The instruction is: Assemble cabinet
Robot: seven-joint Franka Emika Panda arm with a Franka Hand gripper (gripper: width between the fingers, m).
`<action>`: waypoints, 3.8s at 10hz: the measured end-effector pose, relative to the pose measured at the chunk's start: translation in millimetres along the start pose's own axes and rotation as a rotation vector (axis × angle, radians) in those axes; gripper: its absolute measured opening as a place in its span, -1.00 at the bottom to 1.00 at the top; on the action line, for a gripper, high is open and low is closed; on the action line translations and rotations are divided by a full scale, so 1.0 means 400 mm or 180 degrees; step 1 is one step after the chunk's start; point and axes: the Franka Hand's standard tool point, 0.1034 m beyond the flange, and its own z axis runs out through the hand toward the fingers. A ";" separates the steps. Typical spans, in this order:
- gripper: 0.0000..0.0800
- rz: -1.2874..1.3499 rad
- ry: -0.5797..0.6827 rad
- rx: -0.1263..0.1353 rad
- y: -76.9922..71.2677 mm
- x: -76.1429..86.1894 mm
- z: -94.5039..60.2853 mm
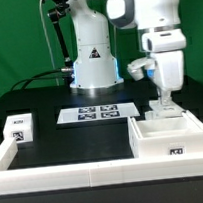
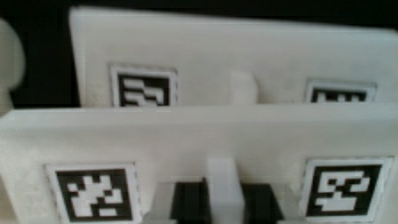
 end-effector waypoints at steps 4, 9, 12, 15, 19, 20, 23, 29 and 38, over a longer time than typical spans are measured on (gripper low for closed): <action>-0.83 0.0000 -0.0030 0.0023 0.008 -0.017 0.001; -0.83 0.0073 -0.0048 -0.0018 0.041 -0.003 -0.018; -0.83 0.0083 -0.0045 -0.0024 0.043 0.001 -0.018; -0.83 0.0089 -0.0064 -0.0028 0.061 0.000 -0.025; -0.83 0.0103 -0.0058 -0.0031 0.072 0.001 -0.019; -0.83 0.0101 -0.0056 -0.0038 0.074 0.003 -0.020; -0.83 0.0104 -0.0055 -0.0038 0.075 0.003 -0.020; -0.83 0.0202 -0.0113 0.0001 0.111 0.008 -0.023; -0.82 0.0022 -0.0153 0.0056 0.140 -0.004 -0.017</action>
Offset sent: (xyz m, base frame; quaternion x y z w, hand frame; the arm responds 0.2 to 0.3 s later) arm 0.0244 -0.0303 0.0029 -0.0085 -0.0245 -0.0343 0.9991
